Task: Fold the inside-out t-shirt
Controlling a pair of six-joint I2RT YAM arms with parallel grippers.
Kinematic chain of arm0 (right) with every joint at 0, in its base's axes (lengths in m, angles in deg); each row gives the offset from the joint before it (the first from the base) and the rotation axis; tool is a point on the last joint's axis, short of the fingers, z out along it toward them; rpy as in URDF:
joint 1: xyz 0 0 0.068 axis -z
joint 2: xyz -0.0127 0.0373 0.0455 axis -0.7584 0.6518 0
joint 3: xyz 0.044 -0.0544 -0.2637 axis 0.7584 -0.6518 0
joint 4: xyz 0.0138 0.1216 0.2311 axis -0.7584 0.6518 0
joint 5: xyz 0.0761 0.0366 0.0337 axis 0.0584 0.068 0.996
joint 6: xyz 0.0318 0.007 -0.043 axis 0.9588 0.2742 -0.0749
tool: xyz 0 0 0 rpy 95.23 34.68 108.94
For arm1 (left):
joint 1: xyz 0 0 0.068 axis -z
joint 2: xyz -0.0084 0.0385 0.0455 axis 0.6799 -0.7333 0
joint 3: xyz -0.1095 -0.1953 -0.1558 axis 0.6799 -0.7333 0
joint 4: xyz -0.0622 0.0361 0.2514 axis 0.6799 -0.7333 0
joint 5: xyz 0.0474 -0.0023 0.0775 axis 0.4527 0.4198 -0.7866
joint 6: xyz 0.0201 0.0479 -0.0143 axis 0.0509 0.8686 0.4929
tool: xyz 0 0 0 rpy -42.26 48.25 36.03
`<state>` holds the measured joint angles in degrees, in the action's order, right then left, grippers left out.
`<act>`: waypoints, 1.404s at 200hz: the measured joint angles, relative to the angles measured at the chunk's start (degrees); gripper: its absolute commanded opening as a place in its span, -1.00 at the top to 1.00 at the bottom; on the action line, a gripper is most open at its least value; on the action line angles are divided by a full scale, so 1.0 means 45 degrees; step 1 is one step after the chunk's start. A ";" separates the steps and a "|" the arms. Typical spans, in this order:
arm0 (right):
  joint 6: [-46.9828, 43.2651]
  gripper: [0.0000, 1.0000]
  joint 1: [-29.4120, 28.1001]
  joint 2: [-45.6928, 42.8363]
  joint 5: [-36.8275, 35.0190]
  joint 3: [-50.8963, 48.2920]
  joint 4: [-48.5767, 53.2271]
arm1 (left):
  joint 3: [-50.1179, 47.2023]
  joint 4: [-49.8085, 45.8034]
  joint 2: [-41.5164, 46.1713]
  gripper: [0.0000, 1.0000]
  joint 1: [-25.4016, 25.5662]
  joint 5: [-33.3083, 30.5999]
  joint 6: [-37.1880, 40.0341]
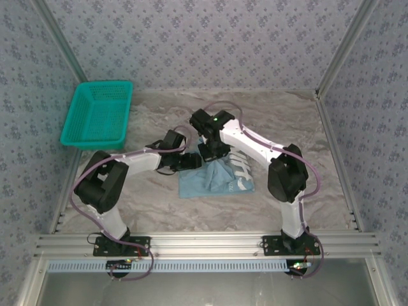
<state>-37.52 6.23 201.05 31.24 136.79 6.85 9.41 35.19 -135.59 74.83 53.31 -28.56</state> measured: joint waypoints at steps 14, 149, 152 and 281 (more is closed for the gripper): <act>0.0102 0.91 0.0136 0.0000 0.0141 -0.0287 -0.0253 | -0.0136 -0.0049 0.0204 -0.50 -0.0092 -0.0117 -0.0087; 0.1127 0.55 0.0316 -0.0223 0.2526 -0.1433 -0.3385 | -0.1511 -0.1083 0.4070 -0.62 -0.1651 -0.1559 -0.0262; 0.1229 0.52 0.0282 -0.0189 0.2667 -0.1433 -0.3512 | -0.1583 -0.1141 0.4221 -0.62 -0.1773 -0.1627 -0.0262; 0.1205 -0.13 0.0063 -0.5396 0.5450 -0.6538 -0.7368 | -0.1243 -0.0559 0.2613 -0.59 -0.2472 0.0578 -0.0160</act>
<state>-32.10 6.52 176.76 55.76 107.37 -26.31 3.82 32.68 -123.83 63.70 55.91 -29.29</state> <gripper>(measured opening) 0.553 0.803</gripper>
